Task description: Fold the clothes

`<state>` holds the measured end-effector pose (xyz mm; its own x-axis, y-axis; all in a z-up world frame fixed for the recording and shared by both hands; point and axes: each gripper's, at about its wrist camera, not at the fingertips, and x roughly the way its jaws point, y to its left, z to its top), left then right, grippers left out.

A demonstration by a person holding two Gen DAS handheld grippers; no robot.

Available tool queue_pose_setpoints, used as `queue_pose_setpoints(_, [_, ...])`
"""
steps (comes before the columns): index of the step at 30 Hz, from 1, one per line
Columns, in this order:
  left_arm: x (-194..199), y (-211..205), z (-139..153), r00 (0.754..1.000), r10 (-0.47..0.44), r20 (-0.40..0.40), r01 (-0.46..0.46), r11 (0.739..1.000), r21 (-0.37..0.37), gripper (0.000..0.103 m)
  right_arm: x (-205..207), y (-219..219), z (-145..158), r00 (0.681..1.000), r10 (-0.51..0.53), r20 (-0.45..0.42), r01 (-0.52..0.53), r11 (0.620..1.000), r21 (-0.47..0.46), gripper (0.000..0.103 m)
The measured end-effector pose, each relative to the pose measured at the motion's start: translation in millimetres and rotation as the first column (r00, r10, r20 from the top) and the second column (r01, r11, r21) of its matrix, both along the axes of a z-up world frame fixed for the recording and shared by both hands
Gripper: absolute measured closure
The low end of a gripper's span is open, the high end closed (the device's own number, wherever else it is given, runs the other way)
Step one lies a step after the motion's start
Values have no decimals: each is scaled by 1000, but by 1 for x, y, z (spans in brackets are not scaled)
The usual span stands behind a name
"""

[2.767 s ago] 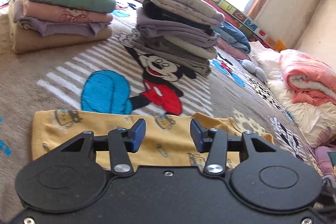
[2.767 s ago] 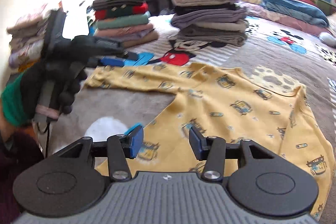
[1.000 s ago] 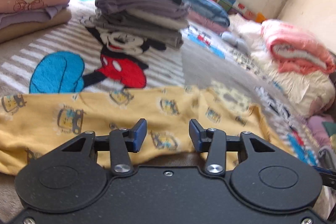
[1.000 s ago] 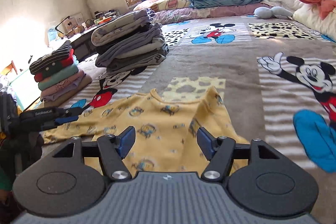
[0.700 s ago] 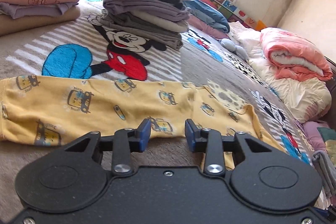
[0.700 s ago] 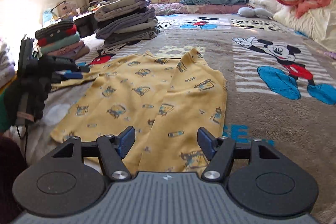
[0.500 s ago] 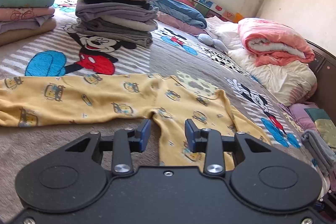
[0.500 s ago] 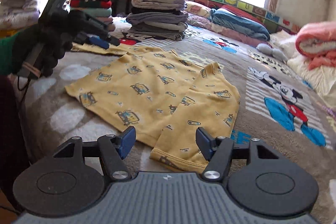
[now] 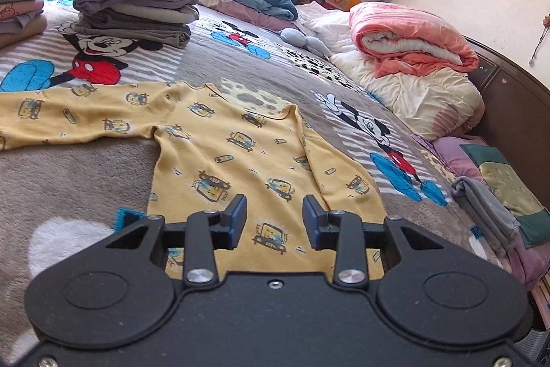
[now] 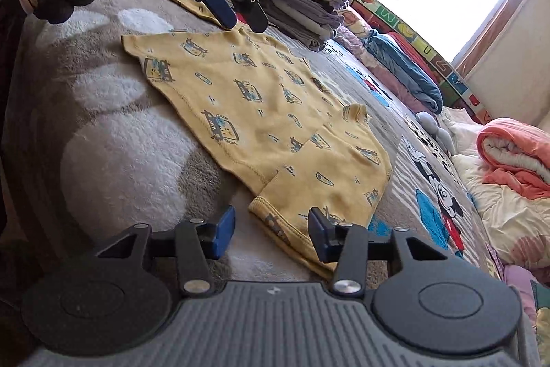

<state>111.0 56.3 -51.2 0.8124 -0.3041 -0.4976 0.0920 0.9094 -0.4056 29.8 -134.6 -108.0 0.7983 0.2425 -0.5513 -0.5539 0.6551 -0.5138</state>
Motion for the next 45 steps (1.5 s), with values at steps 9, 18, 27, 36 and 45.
queue_pose_setpoints(9, [15, -4, -8, 1000, -4, -31, 4, 1000, -19, 70, 0, -26, 23, 1000, -21, -13, 23, 984, 179, 97])
queue_pose_setpoints(18, [26, -11, -18, 998, -26, -51, 25, 1000, -18, 69, 66, -155, 70, 938, -291, -190, 330, 577, 747, 96])
queue_pose_setpoints(27, [37, -15, -26, 998, -51, -44, 51, 999, -17, 66, 130, -246, 45, 857, -403, -322, 444, 259, 858, 96])
queue_pose_setpoints(36, [48, -29, -36, 994, -102, -39, 103, 994, 31, 66, 163, -291, -6, 811, -402, -424, 494, 85, 865, 96])
queue_pose_setpoints(45, [50, -42, -39, 989, -150, -19, 151, 984, 93, 64, 186, -319, -21, 789, -370, -490, 521, -18, 853, 96])
